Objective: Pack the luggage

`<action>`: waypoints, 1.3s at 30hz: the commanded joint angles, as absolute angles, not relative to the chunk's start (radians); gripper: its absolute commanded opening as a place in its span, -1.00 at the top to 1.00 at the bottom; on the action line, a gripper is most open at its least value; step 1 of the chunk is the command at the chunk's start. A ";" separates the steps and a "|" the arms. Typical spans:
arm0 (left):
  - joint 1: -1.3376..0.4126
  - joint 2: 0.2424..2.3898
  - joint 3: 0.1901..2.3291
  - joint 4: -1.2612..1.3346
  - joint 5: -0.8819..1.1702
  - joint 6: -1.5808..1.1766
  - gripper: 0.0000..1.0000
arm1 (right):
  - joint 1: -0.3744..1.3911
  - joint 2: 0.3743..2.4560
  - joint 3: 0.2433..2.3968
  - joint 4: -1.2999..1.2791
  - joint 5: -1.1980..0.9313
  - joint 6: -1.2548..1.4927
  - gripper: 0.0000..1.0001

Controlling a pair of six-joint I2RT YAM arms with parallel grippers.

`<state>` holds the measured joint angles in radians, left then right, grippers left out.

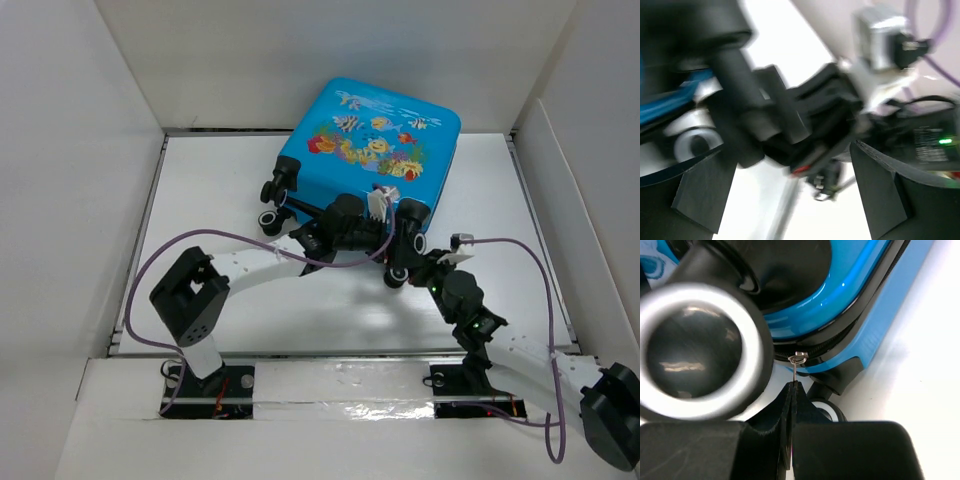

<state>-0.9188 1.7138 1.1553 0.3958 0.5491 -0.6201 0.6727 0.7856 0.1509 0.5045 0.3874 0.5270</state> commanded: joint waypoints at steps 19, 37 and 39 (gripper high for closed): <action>-0.822 1.610 1.124 0.387 0.389 -0.500 -0.20 | 0.670 0.817 0.196 0.607 0.192 0.531 1.00; -0.980 1.913 1.715 0.008 0.302 -0.350 0.09 | 1.015 1.196 0.336 0.974 0.732 0.535 1.00; -0.980 1.908 1.712 -0.026 0.307 -0.348 0.07 | 1.026 1.183 0.290 1.020 0.781 0.511 1.00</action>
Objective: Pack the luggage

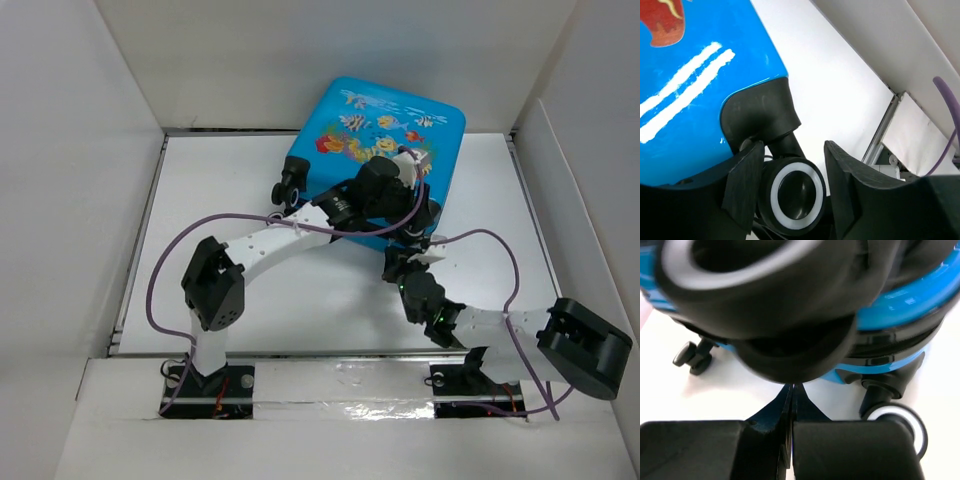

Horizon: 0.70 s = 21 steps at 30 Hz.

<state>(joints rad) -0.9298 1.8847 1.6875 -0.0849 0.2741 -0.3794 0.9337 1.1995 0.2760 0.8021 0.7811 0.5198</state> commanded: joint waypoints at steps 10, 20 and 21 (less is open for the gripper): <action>-0.691 1.499 1.182 0.219 0.181 -0.527 -0.45 | 0.974 1.250 0.324 0.963 0.686 0.463 1.00; -0.454 1.242 1.058 -0.139 -0.253 -0.499 -0.74 | 0.916 1.138 0.278 0.891 0.571 0.471 1.00; -0.454 1.261 1.101 -0.188 -0.217 -0.485 -0.76 | 0.916 1.132 0.278 0.891 0.563 0.469 1.00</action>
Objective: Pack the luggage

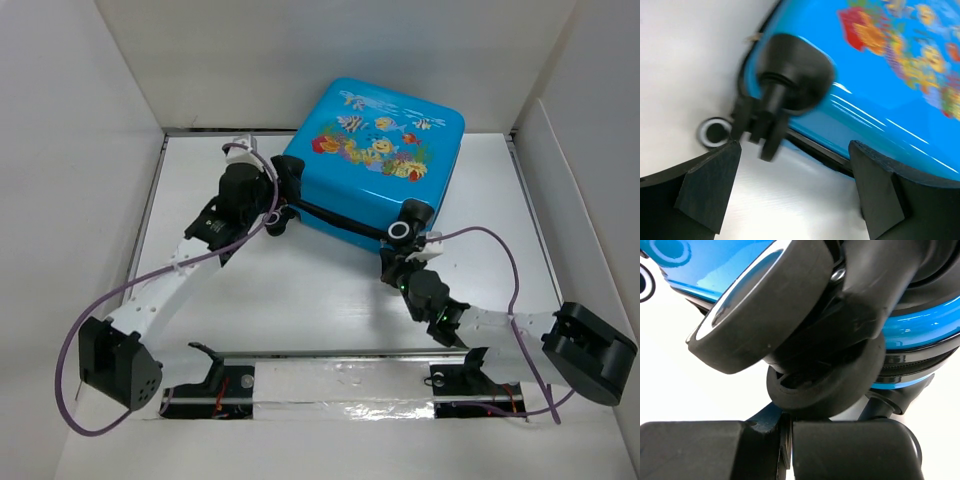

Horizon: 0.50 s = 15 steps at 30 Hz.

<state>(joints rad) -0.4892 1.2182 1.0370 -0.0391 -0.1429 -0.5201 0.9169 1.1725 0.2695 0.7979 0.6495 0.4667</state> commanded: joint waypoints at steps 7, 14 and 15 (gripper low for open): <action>-0.454 1.422 1.267 -0.318 -0.152 -0.321 -0.78 | 0.896 1.123 0.276 0.910 0.500 0.454 1.00; -0.454 1.532 1.325 -0.328 -0.149 -0.247 -0.53 | 0.896 1.126 0.276 0.908 0.480 0.457 1.00; -0.454 1.542 1.338 -0.316 -0.143 -0.241 -0.44 | 0.896 1.124 0.275 0.908 0.480 0.457 1.00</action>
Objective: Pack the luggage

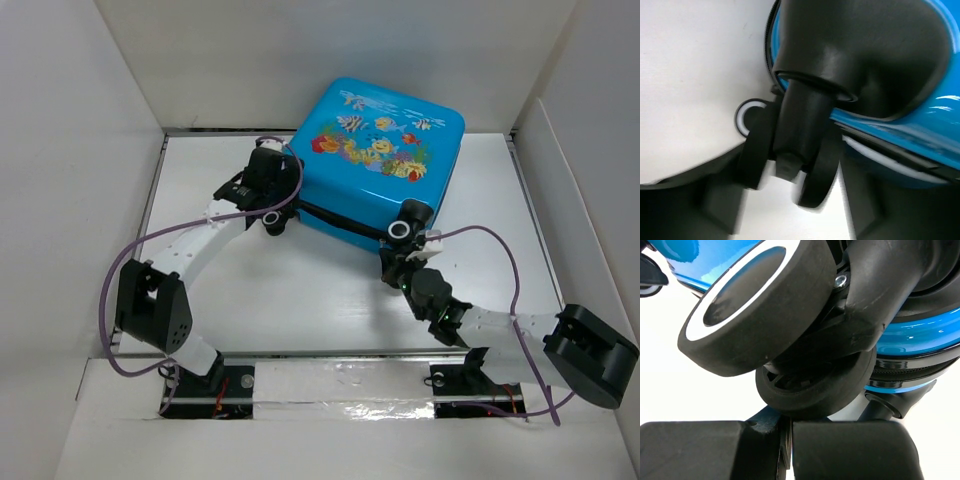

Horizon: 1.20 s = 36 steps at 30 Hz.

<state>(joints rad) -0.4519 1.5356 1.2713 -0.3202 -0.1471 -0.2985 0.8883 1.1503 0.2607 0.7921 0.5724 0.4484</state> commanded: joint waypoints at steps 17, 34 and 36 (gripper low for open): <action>-0.668 1.375 1.204 -0.098 0.232 -0.357 1.00 | 0.850 0.882 0.348 0.521 0.338 0.367 1.00; -0.917 1.325 0.994 0.425 0.390 -0.644 1.00 | 0.909 1.156 0.433 0.745 -0.015 0.403 1.00; -0.917 1.315 0.993 0.439 0.406 -0.652 1.00 | 0.940 1.236 0.443 0.839 -0.086 0.440 1.00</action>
